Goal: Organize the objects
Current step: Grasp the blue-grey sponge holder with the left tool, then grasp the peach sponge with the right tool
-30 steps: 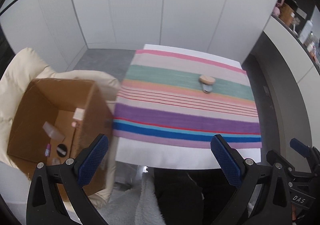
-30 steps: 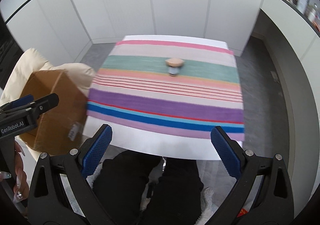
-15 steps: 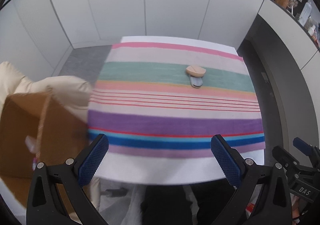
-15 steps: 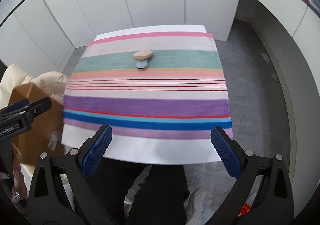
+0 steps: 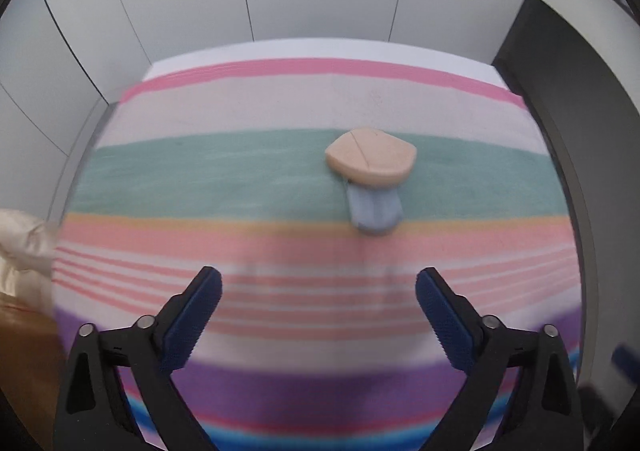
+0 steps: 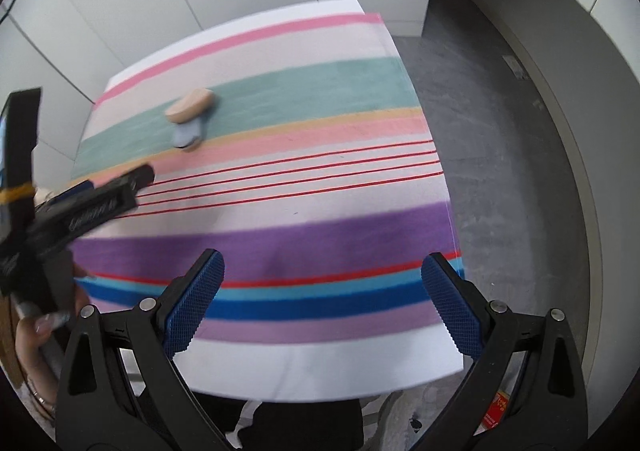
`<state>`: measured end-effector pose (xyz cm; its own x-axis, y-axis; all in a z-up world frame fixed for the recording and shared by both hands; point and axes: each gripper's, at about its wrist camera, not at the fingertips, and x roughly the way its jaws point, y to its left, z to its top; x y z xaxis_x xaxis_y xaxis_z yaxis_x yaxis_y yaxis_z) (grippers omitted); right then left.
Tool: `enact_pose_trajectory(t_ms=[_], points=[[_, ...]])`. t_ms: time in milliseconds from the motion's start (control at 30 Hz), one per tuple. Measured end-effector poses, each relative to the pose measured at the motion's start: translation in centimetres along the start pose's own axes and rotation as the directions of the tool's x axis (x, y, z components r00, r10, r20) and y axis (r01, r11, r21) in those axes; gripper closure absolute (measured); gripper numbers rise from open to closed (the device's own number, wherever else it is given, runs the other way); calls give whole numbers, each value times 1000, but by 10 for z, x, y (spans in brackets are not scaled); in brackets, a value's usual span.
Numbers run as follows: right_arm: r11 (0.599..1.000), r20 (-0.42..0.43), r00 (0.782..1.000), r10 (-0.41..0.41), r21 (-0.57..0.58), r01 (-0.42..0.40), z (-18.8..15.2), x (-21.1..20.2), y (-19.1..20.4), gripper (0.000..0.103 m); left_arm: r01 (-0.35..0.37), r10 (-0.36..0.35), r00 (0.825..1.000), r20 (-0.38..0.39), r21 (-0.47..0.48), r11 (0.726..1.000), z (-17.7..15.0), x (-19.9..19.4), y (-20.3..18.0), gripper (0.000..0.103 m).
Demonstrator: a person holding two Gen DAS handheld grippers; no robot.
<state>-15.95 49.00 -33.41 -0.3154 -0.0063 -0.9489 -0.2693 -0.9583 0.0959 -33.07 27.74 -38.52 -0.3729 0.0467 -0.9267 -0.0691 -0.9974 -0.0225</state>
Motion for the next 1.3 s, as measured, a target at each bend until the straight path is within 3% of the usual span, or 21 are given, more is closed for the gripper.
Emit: enact_pose_trajectory(t_ms=[167,200,333,400,533,700,833,967,1200,1267,1300], points=[[1000,-42,999,1,24,0,9,38,-3,3,-2,1,1000,10,27,1000,18,35,-23,9],[1000,-48,999,1,21,0,10,44,-2,3,-8,8,1000,19,33,999,20,40,-27,13],[1000,-57,998,0,0,0,18,59,6,3,-12,8,998,58,57,998,23,47,-31,66],[1000,-50,999,4,-7,-4,23,62,10,3,-44,40,997,70,59,997,22,46,-26,67],[999,-10,1000,17,-31,-17,42,67,26,3,-36,36,998,48,2,999,15,43,7,67],[989,71,994,80,-127,-70,66,81,74,3,-58,60,998,21,-97,994,12,39,62,67],[975,70,986,151,-176,-137,77,102,116,3,-63,64,998,3,-157,986,8,32,99,67],[945,73,974,215,-266,-188,83,118,159,3,-100,102,995,-2,-196,975,3,32,124,67],[874,118,962,245,-456,-166,100,136,221,3,-97,97,995,-12,-247,964,4,32,152,67],[852,72,968,240,-494,-174,103,148,234,10,-93,93,996,-11,-246,965,4,31,154,67],[844,45,971,234,-505,-180,103,154,238,19,-95,95,995,-11,-241,966,4,31,154,67]])
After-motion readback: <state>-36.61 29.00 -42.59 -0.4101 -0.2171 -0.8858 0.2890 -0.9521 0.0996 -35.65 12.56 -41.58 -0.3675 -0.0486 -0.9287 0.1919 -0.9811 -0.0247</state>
